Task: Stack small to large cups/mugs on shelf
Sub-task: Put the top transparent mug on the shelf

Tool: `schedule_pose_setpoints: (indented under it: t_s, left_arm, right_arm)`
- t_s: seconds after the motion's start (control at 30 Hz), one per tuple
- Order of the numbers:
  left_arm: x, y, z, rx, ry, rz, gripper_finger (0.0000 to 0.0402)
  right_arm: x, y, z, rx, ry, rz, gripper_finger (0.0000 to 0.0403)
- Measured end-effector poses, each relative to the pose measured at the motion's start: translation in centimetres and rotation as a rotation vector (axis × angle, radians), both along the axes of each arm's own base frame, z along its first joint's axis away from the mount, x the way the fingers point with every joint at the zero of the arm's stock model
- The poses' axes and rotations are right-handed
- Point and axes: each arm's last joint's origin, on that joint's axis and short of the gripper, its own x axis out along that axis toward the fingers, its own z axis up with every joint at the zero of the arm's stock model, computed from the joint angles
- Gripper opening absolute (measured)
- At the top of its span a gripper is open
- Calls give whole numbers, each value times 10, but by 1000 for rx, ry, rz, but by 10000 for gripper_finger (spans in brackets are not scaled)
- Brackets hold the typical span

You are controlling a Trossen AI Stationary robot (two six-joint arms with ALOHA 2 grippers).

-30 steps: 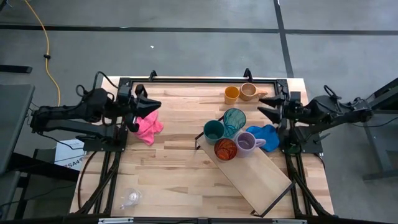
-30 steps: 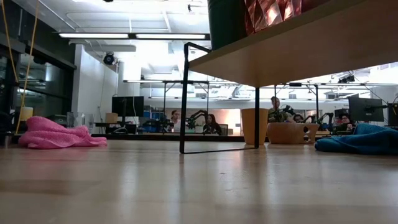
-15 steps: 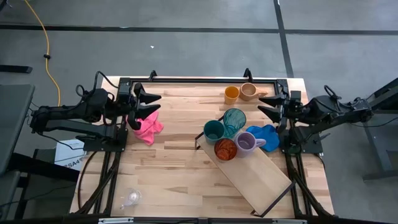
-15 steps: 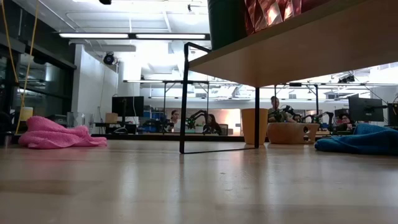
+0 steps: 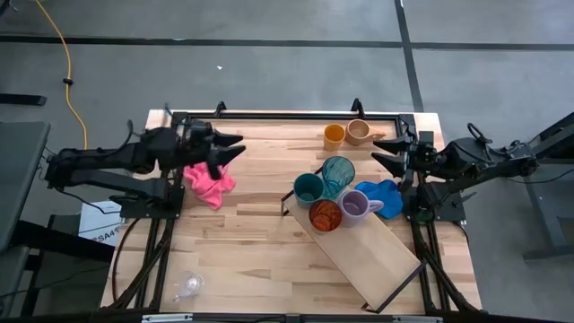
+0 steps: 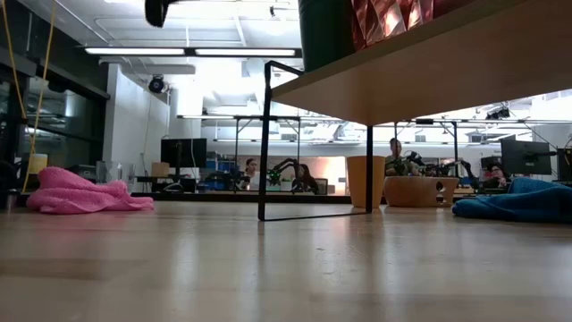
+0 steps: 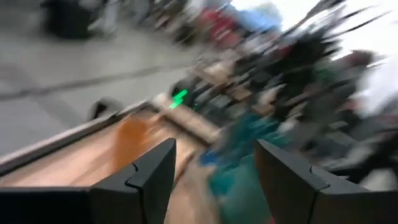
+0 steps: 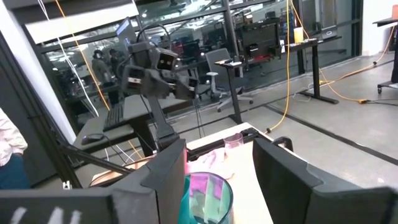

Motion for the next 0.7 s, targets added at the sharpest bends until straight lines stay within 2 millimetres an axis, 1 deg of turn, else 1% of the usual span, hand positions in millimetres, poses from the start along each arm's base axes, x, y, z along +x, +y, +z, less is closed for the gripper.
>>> schedule_pose_setpoints:
  t_s: [0.1,0.17,0.23,0.3,0.37,0.43,0.53,0.6,0.7]
  left_arm:
    - [11,16,4,-117,172,125,202]
    - [13,32,4,-229,344,242,202]
    - [12,50,2,-298,532,343,202]
    - [7,67,-4,-376,726,434,202]
    - [4,84,-14,-447,865,506,202]
    - [-4,99,-26,-509,983,560,202]
    - [-13,117,-45,-573,1061,618,202]
    - [-19,127,-56,-597,1065,649,202]
    - [-28,136,-70,-630,1060,685,202]
  right_arm:
    - [0,0,-1,-2,6,0,177]
    - [0,0,-1,-4,14,0,177]
    - [0,0,-2,-6,22,0,177]
    - [0,0,-3,-8,27,0,177]
    - [0,0,-3,-10,36,0,177]
    - [0,0,-4,-11,41,0,177]
    - [0,0,-4,-11,41,0,177]
    - [0,0,-4,1,38,0,177]
    - [0,0,-4,7,40,1,177]
